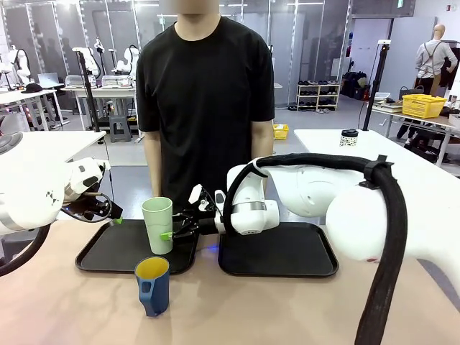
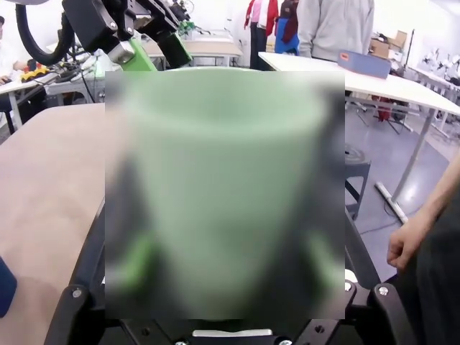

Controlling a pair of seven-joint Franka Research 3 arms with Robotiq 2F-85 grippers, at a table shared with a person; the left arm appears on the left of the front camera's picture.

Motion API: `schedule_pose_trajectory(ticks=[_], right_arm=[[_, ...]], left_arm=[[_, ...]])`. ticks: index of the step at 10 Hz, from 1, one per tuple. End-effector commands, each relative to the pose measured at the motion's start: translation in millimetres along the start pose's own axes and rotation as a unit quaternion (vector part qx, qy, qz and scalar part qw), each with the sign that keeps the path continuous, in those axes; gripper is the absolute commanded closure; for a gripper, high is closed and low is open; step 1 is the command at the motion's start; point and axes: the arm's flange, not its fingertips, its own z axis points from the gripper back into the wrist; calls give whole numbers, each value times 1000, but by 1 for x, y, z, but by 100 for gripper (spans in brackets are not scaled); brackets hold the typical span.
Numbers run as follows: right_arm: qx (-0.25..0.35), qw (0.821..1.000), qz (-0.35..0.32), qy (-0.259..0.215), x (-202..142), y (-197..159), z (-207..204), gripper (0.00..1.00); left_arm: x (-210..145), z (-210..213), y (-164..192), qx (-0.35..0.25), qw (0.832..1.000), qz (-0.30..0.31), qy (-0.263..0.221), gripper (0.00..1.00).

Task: Sort and store the cups by type.
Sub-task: Place the picked Reusable plastic cup into the Flat Tray indicated by the person, then pick up the Handle plastic cup and place it into the empty Flat Tray.

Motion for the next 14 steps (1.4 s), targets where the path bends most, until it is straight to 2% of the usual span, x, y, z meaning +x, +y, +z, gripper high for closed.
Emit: schedule_pose_trajectory(ticks=[1, 3, 6, 8, 9, 14], right_arm=[[-15, 999, -29, 42, 10, 20, 27, 0], [-42, 996, -24, 69, 16, 31, 47, 0], [-82, 986, -31, 139, 24, 51, 71, 0], [-101, 984, -32, 144, 24, 57, 84, 0], [-79, 989, -14, 123, 21, 45, 72, 0], [-79, 989, -14, 123, 21, 45, 72, 0]], left_arm=[[1, 1, 0, 2, 1000, 2, -2, 0], [1, 1, 0, 2, 1000, 2, -2, 0], [1, 1, 0, 2, 1000, 2, -2, 0], [1, 1, 0, 2, 1000, 2, -2, 0], [1, 1, 0, 2, 1000, 2, -2, 0], [1, 1, 0, 2, 1000, 2, -2, 0]])
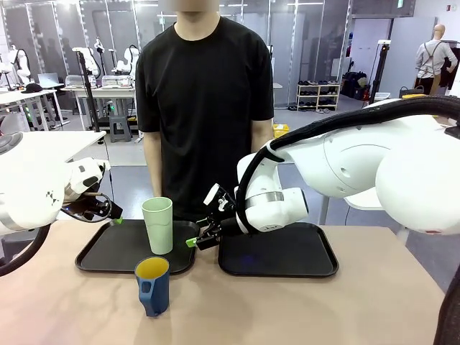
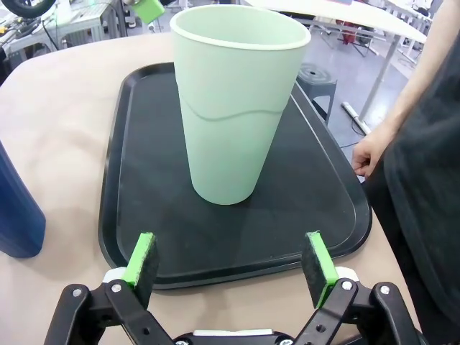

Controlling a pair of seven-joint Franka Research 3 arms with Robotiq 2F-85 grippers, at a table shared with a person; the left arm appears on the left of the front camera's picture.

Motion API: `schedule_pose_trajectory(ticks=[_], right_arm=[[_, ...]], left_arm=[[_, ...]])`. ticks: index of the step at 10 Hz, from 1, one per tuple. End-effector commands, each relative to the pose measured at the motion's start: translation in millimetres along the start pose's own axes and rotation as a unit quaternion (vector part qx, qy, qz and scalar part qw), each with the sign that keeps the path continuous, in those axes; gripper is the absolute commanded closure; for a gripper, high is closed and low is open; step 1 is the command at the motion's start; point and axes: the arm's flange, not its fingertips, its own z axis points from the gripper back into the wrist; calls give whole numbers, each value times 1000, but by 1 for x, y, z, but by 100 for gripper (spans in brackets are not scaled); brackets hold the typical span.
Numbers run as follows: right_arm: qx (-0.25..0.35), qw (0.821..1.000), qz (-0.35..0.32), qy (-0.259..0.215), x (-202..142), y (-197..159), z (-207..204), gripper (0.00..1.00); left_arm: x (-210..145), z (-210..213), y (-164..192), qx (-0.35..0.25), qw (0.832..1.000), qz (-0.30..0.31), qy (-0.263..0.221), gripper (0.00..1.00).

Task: Sort and store the cups by type.
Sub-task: Pick up the Handle plastic cup and place it into the empty Flat Tray.

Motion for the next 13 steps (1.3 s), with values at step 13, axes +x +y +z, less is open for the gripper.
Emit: schedule_pose_trajectory(ticks=[13], right_arm=[[-105, 927, 26, 358, 58, 72, 181, 0]], left_arm=[[1, 1, 0, 2, 1000, 2, -2, 0]])
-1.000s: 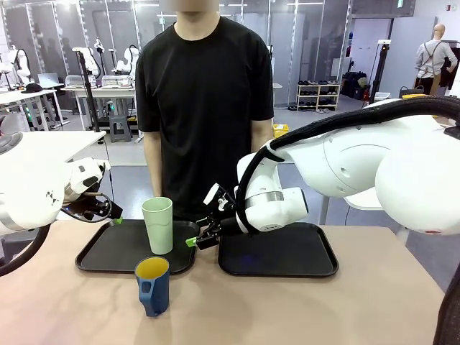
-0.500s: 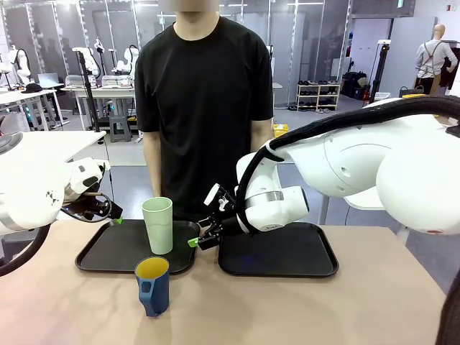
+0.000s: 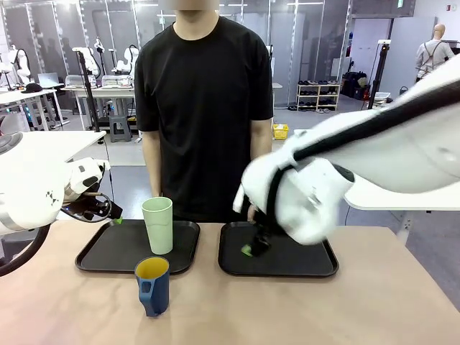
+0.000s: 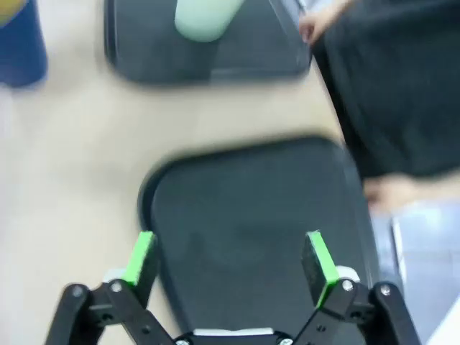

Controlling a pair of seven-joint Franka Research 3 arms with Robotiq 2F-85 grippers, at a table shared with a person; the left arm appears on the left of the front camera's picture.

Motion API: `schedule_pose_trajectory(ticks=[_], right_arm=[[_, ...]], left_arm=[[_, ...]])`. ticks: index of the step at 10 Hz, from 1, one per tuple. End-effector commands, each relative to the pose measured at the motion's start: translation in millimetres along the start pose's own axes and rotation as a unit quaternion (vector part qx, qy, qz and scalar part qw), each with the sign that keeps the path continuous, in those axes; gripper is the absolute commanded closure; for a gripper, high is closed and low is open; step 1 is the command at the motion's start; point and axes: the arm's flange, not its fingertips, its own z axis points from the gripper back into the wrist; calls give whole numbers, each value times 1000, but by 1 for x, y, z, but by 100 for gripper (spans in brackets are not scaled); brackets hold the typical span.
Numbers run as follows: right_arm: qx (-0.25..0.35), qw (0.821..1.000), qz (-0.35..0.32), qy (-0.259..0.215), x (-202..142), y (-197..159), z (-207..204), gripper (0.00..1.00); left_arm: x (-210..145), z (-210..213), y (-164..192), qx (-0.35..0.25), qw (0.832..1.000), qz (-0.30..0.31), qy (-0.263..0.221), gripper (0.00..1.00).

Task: Sort and store the cups by type.
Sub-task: Pick up the Handle plastic cup and place it into the empty Flat Tray.

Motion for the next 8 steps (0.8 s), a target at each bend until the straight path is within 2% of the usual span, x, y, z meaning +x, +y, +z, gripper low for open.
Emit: schedule_pose_trajectory(ticks=[1, 4, 5, 6, 8], right_arm=[[38, 992, -10, 119, 9, -13, 72, 0], [63, 986, -58, 140, -38, -17, 140, 0], [49, 987, -71, 139, -50, -22, 161, 0], [54, 982, -88, 157, -58, -25, 177, 0], [84, 975, -78, 193, -71, -30, 194, 0]], left_arm=[[1, 1, -1, 1, 1000, 2, -2, 0], [1, 1, -1, 1, 1000, 2, -2, 0], [1, 1, -1, 1, 1000, 2, -2, 0], [1, 1, -1, 1, 1000, 2, -2, 0], [1, 1, -1, 1, 1000, 2, -2, 0]])
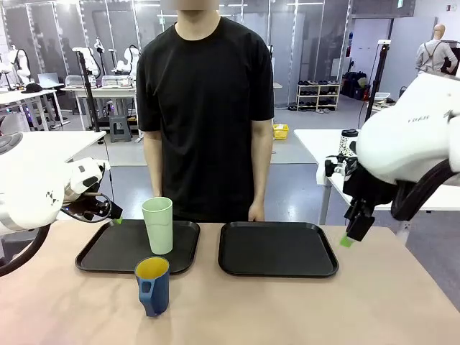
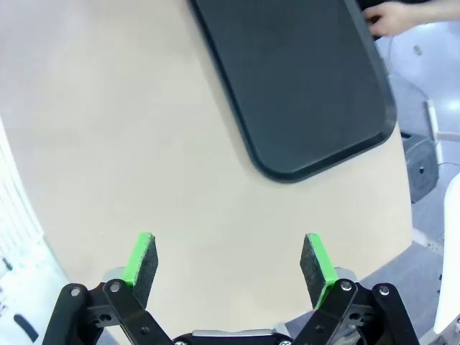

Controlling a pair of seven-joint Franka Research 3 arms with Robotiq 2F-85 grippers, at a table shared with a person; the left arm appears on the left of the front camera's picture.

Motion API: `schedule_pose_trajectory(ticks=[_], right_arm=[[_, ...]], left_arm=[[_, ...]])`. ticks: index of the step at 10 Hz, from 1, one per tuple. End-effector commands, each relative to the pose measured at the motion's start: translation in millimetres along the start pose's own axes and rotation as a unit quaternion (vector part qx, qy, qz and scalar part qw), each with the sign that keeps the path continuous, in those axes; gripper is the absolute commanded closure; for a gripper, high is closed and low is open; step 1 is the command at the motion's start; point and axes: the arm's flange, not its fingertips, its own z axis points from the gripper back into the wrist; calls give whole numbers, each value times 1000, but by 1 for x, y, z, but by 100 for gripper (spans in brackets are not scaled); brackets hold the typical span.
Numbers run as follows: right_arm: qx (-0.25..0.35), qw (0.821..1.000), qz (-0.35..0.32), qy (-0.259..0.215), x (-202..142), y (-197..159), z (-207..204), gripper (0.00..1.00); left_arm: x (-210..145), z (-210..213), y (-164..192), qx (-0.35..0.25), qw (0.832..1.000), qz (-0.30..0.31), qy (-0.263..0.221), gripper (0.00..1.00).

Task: Sort and store the cups by type.
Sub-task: Pick up the Handle plastic cup and place it into the empty Flat Tray.

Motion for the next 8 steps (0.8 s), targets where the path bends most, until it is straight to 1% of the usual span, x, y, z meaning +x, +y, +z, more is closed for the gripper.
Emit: schedule_pose_trajectory(ticks=[1, 2, 3, 4, 8], right_arm=[[17, 999, -7, 40, -5, -7, -9, 0], [10, 999, 5, 42, -6, -11, -12, 0], [9, 999, -1, 37, -7, -14, -18, 0], [13, 1000, 4, 26, -9, -4, -7, 0], [13, 1000, 4, 26, -9, -4, -7, 0]], left_arm=[[1, 1, -1, 1, 1000, 2, -2, 0], [1, 1, -1, 1, 1000, 2, -2, 0], [1, 1, -1, 1, 1000, 2, -2, 0], [1, 1, -1, 1, 1000, 2, -2, 0], [1, 1, -1, 1, 1000, 2, -2, 0]])
